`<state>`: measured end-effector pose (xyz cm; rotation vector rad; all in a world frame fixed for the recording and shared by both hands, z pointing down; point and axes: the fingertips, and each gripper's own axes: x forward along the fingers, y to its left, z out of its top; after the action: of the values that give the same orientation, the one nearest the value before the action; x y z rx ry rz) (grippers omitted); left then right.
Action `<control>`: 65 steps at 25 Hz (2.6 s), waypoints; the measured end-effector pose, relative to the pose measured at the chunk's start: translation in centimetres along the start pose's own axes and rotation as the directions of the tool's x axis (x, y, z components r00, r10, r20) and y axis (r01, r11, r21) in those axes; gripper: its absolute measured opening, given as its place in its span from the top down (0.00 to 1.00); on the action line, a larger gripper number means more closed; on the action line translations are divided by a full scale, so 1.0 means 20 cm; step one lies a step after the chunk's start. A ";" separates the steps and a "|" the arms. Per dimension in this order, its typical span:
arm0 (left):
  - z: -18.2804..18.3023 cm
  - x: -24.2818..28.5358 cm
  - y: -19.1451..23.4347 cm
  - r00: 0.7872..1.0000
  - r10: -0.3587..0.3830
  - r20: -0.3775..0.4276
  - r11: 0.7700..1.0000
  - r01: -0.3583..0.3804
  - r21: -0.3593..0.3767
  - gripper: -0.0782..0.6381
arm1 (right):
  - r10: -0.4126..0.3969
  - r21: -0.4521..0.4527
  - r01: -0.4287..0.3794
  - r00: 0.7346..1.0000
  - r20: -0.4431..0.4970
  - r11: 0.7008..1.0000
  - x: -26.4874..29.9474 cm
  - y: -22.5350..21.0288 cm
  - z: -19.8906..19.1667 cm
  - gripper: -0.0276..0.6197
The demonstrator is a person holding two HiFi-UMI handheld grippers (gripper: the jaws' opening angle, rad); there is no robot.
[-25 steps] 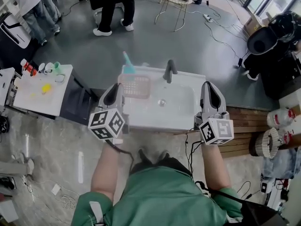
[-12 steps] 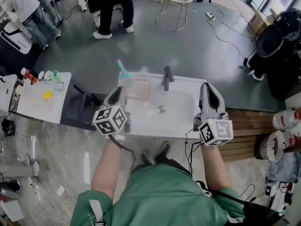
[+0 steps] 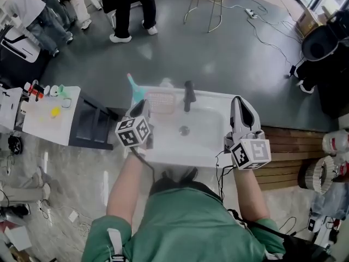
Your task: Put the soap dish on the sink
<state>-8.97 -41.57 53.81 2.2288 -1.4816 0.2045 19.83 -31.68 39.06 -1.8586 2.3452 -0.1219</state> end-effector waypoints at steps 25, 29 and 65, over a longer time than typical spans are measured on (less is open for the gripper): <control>-0.64 0.82 0.32 0.945 0.066 -0.321 0.997 -0.074 -0.015 0.83 | -0.169 -0.030 0.166 0.973 -0.160 0.986 0.18 -0.24 -0.41 0.97; -0.68 0.88 0.34 0.932 0.095 -0.350 0.995 -0.099 0.006 0.83 | -0.180 -0.031 0.177 0.969 -0.168 0.984 0.18 -0.25 -0.43 0.97; 0.30 0.24 -0.18 0.977 -0.210 0.044 0.973 0.205 0.107 0.86 | -0.130 -0.065 0.127 0.990 -0.052 0.990 0.15 -0.01 -0.06 0.97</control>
<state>-4.43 -47.08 49.25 2.4709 -1.2788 0.1558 19.10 -34.58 40.04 -2.0611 2.2884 -0.1184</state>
